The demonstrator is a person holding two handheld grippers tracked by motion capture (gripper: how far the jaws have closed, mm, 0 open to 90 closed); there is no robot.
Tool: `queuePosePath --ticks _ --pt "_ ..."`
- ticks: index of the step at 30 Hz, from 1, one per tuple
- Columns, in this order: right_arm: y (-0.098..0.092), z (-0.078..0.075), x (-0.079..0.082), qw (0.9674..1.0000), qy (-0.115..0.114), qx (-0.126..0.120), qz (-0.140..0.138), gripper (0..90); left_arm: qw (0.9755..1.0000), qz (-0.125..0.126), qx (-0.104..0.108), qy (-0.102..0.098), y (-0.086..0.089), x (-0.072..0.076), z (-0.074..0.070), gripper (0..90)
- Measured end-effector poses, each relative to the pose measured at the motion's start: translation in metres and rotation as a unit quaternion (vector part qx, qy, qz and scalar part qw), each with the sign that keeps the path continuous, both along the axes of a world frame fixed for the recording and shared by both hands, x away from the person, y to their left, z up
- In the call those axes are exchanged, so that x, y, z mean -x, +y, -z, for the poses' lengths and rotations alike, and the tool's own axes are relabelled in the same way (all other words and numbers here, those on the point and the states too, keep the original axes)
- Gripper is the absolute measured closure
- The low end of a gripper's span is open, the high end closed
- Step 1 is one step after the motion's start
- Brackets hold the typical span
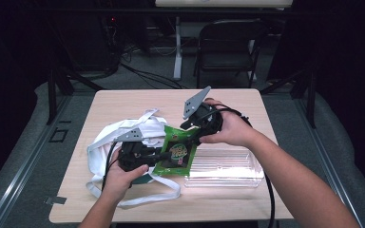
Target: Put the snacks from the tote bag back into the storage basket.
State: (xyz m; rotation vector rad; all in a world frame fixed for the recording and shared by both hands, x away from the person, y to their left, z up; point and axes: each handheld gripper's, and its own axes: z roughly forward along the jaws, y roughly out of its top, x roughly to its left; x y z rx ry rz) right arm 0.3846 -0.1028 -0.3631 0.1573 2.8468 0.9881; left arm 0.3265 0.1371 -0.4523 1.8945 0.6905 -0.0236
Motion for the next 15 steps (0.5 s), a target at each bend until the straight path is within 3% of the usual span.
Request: queuePosePath --ticks 9,15 --pt "0.0033 0.0036 -0.0031 0.9998 0.015 0.006 -0.011 50.2 1.0000 0.004 0.000 -0.005 -0.0010 0.0008 -0.0007 71.9" --pt "0.0055 0.0049 -0.0037 0.9993 0.030 0.013 -0.021 58.8 1.0000 0.006 0.000 -0.005 -0.0005 0.0000 0.0002 71.8"
